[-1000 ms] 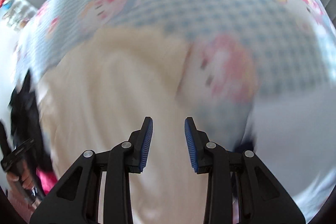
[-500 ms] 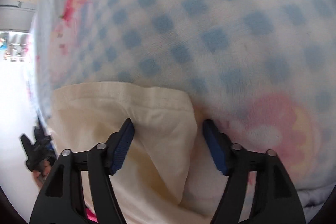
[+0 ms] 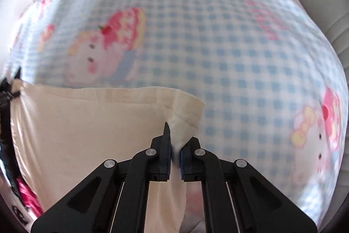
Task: Fold clothes
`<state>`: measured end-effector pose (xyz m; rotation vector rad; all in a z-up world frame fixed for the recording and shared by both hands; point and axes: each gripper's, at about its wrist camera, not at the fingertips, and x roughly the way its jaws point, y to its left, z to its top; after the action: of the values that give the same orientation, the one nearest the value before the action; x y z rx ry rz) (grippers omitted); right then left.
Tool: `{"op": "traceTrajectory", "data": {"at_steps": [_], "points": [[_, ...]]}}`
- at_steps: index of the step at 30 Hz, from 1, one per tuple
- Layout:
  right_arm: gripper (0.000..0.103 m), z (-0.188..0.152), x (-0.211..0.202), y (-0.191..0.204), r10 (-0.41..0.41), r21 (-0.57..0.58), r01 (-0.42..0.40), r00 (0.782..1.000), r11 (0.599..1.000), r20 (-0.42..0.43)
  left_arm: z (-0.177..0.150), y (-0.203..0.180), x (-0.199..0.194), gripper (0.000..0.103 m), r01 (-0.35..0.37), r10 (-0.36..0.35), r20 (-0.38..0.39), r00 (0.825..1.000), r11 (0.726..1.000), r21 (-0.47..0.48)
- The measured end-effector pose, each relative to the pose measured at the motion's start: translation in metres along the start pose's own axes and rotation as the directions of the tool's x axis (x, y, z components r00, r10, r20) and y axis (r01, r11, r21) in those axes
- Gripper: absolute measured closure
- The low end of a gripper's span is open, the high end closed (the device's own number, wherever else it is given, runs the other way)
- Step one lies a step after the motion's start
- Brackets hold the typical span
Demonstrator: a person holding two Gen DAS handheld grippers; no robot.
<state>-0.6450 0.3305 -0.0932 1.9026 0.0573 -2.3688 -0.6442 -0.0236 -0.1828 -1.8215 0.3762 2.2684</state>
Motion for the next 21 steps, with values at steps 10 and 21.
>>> {"op": "traceTrajectory", "data": {"at_steps": [10, 21], "points": [[0.084, -0.002, 0.046, -0.022, -0.127, 0.141, 0.121, 0.991, 0.983, 0.031, -0.004, 0.043, 0.029, 0.066, -0.012, 0.017, 0.028, 0.999, 0.984, -0.177], [0.079, -0.088, -0.028, 0.103, 0.276, -0.190, -0.275, 0.961, 0.943, -0.017, -0.110, 0.005, -0.012, 0.064, 0.181, -0.174, 0.052, 0.983, 0.971, -0.158]]}}
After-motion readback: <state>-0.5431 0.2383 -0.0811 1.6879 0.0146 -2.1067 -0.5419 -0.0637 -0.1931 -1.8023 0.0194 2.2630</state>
